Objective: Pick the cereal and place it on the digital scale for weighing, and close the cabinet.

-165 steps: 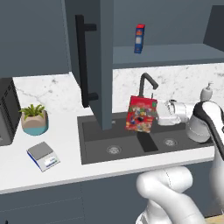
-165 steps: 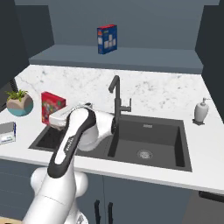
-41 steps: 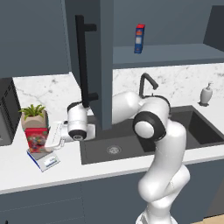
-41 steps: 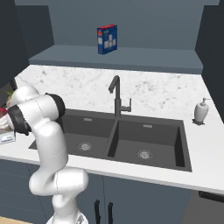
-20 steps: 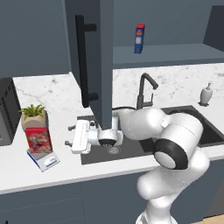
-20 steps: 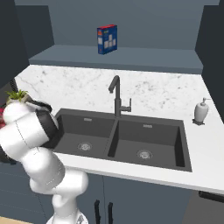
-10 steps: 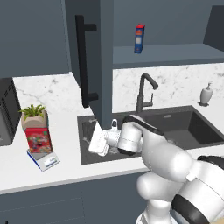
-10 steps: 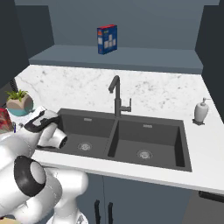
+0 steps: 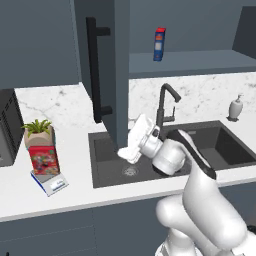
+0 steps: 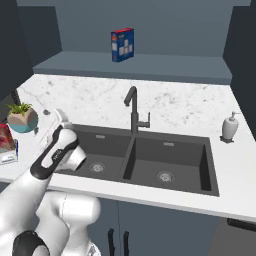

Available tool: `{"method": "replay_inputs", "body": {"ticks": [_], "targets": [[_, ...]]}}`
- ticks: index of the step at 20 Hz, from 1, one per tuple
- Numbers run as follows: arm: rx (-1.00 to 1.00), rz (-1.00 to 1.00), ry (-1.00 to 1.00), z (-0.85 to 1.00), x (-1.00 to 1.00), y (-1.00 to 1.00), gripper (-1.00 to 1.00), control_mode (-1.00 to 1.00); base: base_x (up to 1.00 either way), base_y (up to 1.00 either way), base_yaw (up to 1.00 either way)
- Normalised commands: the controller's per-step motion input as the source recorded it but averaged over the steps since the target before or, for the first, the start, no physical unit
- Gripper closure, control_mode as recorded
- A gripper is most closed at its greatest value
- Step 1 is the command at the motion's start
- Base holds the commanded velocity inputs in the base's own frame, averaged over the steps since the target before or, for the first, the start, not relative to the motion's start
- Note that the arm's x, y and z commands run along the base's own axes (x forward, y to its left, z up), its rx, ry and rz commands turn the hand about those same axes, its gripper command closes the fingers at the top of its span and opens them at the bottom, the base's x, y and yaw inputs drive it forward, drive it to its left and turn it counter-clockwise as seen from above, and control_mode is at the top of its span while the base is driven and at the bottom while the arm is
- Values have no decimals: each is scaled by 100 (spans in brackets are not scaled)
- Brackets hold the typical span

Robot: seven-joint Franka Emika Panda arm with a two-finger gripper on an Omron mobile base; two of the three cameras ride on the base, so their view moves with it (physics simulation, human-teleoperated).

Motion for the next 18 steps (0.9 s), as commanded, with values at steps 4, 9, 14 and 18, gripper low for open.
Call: {"method": "replay_inputs", "body": {"ticks": [4, 9, 14, 18], "targets": [[8, -10, -35, 75, -13, -87, -100, -100, 0, 0, 0], [1, -10, -24, 60, -6, -59, -100, -100, 0, 0, 0], [0, -12, -9, 15, -5, -49, -100, -100, 0, 0, 0], [0, -10, 0, 0, 0, -71, -100, -100, 0, 0, 0]]}}
